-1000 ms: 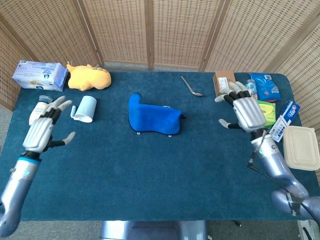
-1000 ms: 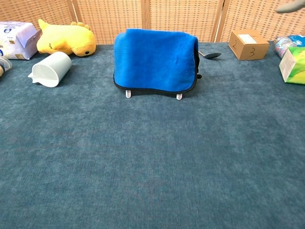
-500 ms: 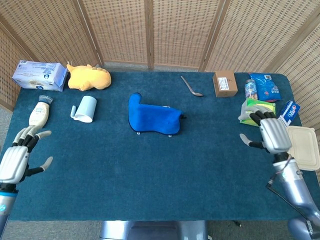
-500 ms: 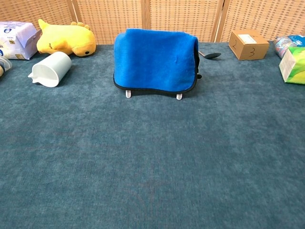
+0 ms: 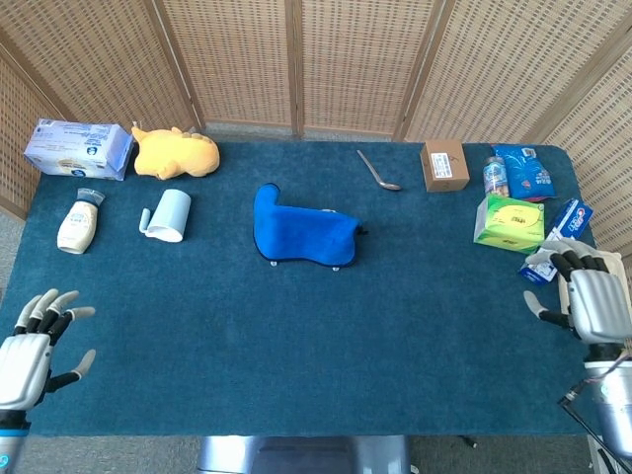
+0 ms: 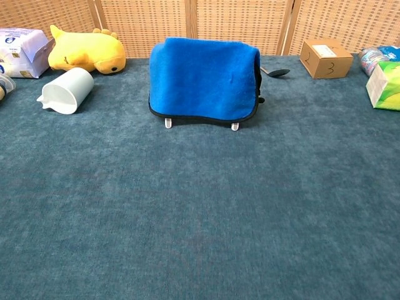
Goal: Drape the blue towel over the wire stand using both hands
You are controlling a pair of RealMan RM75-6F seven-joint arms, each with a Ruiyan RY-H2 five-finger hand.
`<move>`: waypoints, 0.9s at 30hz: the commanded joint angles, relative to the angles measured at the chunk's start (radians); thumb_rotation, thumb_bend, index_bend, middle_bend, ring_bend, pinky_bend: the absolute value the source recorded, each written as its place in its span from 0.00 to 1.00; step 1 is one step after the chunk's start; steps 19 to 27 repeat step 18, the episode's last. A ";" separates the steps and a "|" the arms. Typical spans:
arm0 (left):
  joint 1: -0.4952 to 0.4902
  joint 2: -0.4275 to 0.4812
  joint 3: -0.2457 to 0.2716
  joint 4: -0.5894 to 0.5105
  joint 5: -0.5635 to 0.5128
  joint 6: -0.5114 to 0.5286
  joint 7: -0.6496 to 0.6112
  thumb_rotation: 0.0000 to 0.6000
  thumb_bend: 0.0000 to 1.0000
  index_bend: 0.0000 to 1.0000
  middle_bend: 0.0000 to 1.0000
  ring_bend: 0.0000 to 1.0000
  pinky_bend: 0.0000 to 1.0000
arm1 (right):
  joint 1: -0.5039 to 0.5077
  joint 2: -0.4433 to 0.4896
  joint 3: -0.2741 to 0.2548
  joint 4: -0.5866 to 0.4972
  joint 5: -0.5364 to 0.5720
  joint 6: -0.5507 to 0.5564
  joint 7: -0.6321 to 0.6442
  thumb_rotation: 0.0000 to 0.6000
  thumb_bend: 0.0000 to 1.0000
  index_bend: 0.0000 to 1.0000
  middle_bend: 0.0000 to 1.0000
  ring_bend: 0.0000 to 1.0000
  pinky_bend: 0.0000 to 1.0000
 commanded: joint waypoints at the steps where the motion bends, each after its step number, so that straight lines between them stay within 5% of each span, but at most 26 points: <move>1: 0.020 -0.003 0.002 -0.005 0.009 0.018 0.014 1.00 0.41 0.29 0.17 0.05 0.00 | -0.026 0.014 -0.006 -0.012 0.001 0.012 0.006 1.00 0.28 0.37 0.26 0.17 0.18; 27: 0.061 -0.007 -0.012 -0.039 0.058 0.036 0.102 1.00 0.41 0.30 0.18 0.08 0.00 | -0.082 0.014 -0.016 -0.020 -0.045 0.018 -0.013 1.00 0.27 0.35 0.25 0.15 0.18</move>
